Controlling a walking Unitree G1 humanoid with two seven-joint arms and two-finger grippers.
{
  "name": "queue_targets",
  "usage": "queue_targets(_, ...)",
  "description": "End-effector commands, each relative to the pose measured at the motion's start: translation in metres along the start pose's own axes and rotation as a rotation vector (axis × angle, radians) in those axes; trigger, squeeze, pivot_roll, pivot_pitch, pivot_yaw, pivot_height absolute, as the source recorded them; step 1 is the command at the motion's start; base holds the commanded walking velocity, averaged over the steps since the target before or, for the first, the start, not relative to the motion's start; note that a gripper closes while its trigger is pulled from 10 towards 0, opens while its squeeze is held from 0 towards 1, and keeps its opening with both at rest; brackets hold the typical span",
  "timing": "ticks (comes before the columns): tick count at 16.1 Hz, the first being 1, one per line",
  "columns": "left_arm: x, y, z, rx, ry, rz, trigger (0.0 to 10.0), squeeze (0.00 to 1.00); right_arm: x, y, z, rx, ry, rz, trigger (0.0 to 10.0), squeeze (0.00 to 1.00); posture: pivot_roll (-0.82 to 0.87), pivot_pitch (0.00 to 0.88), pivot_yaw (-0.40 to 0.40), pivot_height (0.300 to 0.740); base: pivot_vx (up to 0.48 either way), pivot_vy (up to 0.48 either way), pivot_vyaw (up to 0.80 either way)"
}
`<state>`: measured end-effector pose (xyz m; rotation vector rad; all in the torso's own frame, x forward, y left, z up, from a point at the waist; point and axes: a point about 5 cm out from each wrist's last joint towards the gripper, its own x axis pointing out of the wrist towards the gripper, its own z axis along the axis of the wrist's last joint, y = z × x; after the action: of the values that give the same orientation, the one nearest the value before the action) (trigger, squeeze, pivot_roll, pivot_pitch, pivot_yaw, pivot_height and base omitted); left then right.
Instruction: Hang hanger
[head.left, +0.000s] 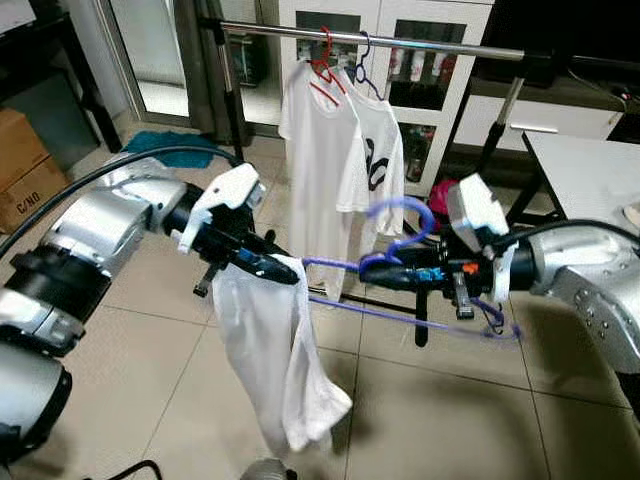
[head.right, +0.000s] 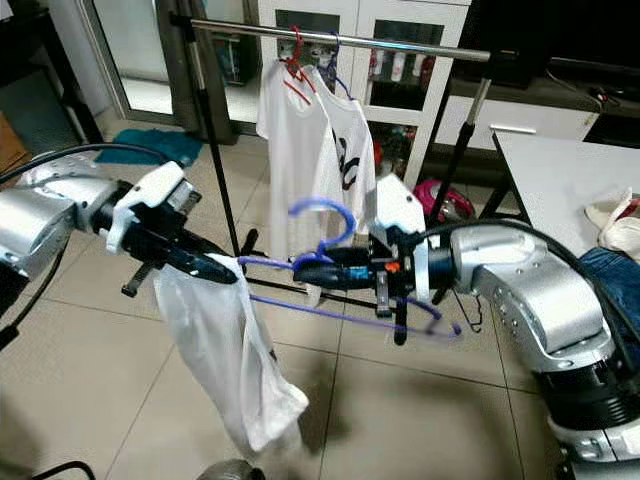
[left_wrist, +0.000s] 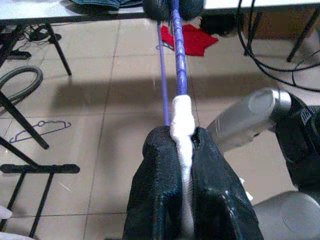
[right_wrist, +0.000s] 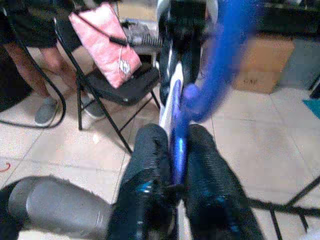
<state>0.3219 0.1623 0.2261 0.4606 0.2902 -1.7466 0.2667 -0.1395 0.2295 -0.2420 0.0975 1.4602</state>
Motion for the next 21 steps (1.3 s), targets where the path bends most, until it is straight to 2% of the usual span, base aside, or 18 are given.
queue_targets(1,-0.004,0.001,0.004,0.013,-0.020,0.020,0.0,0.00,-0.002,0.001,0.010,-0.037,-0.035,0.001,10.0,1.00,0.05,0.000,0.034,0.740,0.000,0.000,0.00)
queue_targets(4,-0.016,-0.005,-0.003,-0.021,-0.047,0.100,0.0,0.00,-0.016,-0.004,0.011,-0.029,-0.070,-0.088,10.0,1.00,0.05,0.000,0.020,0.740,0.000,0.000,0.00)
queue_targets(8,-0.033,-0.007,-0.018,-0.053,-0.018,0.219,0.0,0.00,-0.047,-0.013,0.024,-0.010,-0.252,-0.266,10.0,1.00,0.08,0.000,0.011,0.740,0.000,0.000,0.00)
queue_targets(9,-0.034,-0.007,-0.018,-0.053,-0.019,0.235,0.0,0.00,-0.050,-0.013,0.025,-0.007,-0.269,-0.275,10.0,1.00,0.08,0.000,0.011,0.740,0.000,0.000,0.00)
queue_targets(11,-0.040,-0.001,-0.018,-0.046,-0.032,0.322,0.0,0.00,-0.056,0.004,0.031,0.034,-0.377,-0.234,10.0,1.00,0.07,0.000,0.020,0.740,0.000,0.000,0.00)
queue_targets(13,-0.040,0.006,-0.014,-0.034,-0.057,0.357,0.0,0.00,-0.048,0.023,0.021,0.094,-0.362,-0.167,10.0,1.00,0.07,0.000,0.026,0.740,0.000,0.000,0.00)
queue_targets(14,-0.039,0.007,-0.013,-0.032,-0.062,0.360,0.0,0.00,-0.045,0.027,0.017,0.109,-0.345,-0.159,10.0,1.00,0.07,0.000,0.029,0.740,0.000,0.000,0.00)
queue_targets(16,-0.041,0.017,-0.001,-0.013,-0.109,0.377,0.0,0.00,-0.024,0.047,-0.007,0.203,-0.245,-0.119,10.0,1.00,0.06,0.000,0.043,0.740,0.000,0.000,0.00)
queue_targets(17,-0.042,0.018,0.001,-0.011,-0.118,0.374,0.0,0.00,-0.022,0.049,-0.011,0.212,-0.229,-0.117,10.0,1.00,0.06,0.000,0.043,0.740,0.000,0.000,0.00)
queue_targets(19,-0.040,0.021,0.013,-0.002,-0.166,0.340,0.0,0.00,-0.007,0.054,-0.032,0.243,-0.096,-0.140,10.0,1.00,0.05,0.000,0.054,0.740,0.000,0.000,0.00)
queue_targets(20,-0.039,0.021,0.016,-0.001,-0.180,0.327,0.0,0.00,-0.003,0.053,-0.039,0.254,-0.068,-0.156,10.0,1.00,0.05,0.000,0.059,0.740,0.000,0.000,0.00)
queue_targets(21,-0.034,0.021,0.021,0.009,-0.199,0.289,0.0,0.00,0.007,0.042,-0.060,0.283,-0.016,-0.231,10.0,1.00,0.05,0.000,0.067,0.740,0.000,0.000,0.00)
